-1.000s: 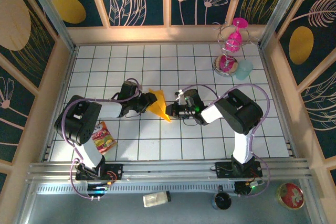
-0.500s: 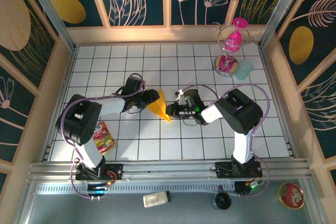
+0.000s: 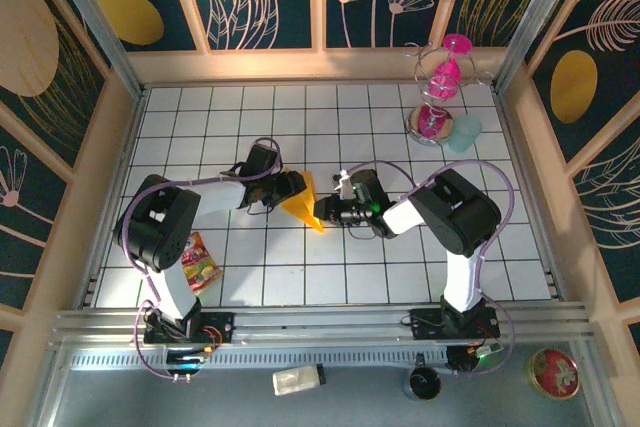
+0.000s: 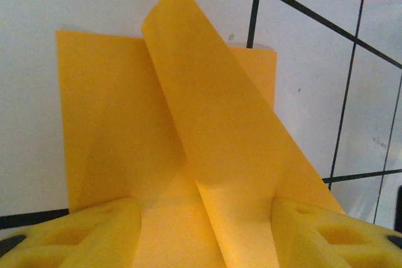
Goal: Fold a paper plane with a square sheet of paper (pick it up from the middle)
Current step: Fourth fold the wing at the center of the table.
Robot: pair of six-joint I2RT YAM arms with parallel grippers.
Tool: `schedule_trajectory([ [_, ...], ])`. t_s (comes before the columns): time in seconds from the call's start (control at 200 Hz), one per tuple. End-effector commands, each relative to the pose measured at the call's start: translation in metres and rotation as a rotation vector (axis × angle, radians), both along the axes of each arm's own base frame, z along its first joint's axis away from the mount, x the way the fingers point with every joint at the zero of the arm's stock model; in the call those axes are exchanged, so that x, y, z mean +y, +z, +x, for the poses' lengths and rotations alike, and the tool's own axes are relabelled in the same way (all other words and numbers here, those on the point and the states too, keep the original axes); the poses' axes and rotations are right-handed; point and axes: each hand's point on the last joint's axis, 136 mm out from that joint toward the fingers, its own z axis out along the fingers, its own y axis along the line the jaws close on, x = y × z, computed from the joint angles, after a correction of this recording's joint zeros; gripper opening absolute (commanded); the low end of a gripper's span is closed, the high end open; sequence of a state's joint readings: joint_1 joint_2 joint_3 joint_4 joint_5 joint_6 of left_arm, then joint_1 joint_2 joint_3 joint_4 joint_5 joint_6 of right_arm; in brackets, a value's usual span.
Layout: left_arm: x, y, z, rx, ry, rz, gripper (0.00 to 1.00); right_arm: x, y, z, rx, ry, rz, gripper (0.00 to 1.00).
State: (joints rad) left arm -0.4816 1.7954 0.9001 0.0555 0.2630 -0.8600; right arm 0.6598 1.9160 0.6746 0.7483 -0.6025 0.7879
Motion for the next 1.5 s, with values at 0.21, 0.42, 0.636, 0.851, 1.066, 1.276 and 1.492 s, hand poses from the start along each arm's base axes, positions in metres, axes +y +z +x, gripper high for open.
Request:
schedule_trajectory([
  [0.21, 0.032, -0.049, -0.029, 0.136, 0.017, 0.181, 0.6, 0.0, 0.002, 0.013, 0.003, -0.032, -0.023, 0.21],
  [0.42, 0.033, -0.05, -0.03, 0.138, 0.014, 0.19, 0.62, -0.003, -0.004, 0.013, 0.024, -0.048, -0.043, 0.19],
  [0.636, 0.03, -0.042, -0.027, 0.122, 0.015, 0.174, 0.62, -0.006, -0.009, 0.01, 0.057, -0.059, -0.037, 0.13],
  [0.851, 0.017, -0.017, -0.013, 0.063, 0.009, 0.112, 0.62, -0.011, -0.013, 0.009, 0.093, -0.074, -0.015, 0.11],
  [1.066, -0.005, 0.032, 0.01, -0.06, -0.01, -0.012, 0.61, -0.013, -0.018, 0.007, 0.109, -0.072, -0.02, 0.07],
  [1.276, -0.013, 0.059, 0.013, -0.123, -0.007, -0.091, 0.6, -0.014, -0.021, 0.005, 0.119, -0.069, -0.024, 0.07],
  [1.492, -0.021, 0.07, 0.009, -0.146, -0.029, -0.165, 0.53, -0.012, -0.021, 0.004, 0.118, -0.053, -0.017, 0.07],
])
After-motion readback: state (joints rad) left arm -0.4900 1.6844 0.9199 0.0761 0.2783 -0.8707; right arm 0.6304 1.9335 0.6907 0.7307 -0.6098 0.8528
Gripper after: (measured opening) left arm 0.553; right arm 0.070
